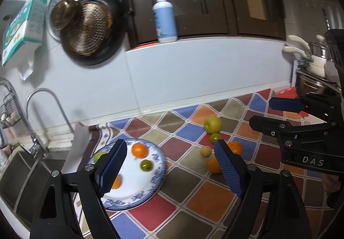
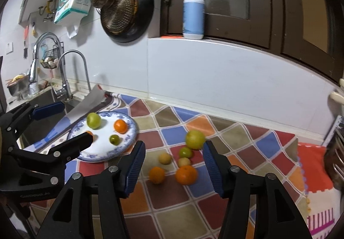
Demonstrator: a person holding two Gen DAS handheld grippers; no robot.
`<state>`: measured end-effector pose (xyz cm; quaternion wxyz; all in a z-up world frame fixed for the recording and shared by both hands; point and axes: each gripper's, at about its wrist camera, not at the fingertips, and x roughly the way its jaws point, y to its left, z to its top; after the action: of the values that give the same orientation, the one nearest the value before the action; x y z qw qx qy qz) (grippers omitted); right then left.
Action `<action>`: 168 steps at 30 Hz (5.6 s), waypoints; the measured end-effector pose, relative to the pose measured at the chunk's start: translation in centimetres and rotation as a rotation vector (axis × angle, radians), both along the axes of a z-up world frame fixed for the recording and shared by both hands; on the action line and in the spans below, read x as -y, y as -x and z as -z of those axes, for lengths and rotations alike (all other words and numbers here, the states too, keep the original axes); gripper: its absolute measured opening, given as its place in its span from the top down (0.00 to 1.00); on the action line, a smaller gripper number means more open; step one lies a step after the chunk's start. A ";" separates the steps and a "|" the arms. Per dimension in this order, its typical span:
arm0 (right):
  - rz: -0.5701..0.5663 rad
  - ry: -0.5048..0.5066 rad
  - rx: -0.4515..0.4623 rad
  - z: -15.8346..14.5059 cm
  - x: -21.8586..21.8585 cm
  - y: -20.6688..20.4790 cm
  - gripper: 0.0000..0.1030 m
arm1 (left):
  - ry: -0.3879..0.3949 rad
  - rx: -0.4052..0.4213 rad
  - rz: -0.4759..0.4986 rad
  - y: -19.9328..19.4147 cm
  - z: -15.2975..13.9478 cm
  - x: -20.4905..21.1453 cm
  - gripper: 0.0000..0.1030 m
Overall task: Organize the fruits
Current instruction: 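Move both open grippers back toward the remaining fruit, then grasp a mandarin with the left gripper while the right gripper grasps a large orange, then carry the mandarin and large orange in both grippers over the plate, then open both grippers to set the mandarin and orange on the plate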
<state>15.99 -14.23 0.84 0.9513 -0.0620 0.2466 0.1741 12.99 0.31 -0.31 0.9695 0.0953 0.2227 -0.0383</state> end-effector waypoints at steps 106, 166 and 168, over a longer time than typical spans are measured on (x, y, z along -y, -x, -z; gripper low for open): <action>-0.163 -0.027 -0.087 1.1 -6.9 1.2 0.58 | 0.092 -0.107 0.002 2.5 1.2 -6.6 0.66; -0.298 0.019 -0.319 9.6 -22.0 -13.1 0.54 | 0.097 -0.316 -0.162 -9.3 9.1 -19.4 0.58; -0.292 0.018 -0.309 9.1 -21.7 -12.7 0.54 | 0.087 -0.303 -0.172 -8.8 8.5 -19.1 0.56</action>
<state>28.73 7.49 -8.25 0.8662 -0.0783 0.3796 0.3154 21.78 19.42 -8.85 0.9276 0.0269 0.3719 0.0211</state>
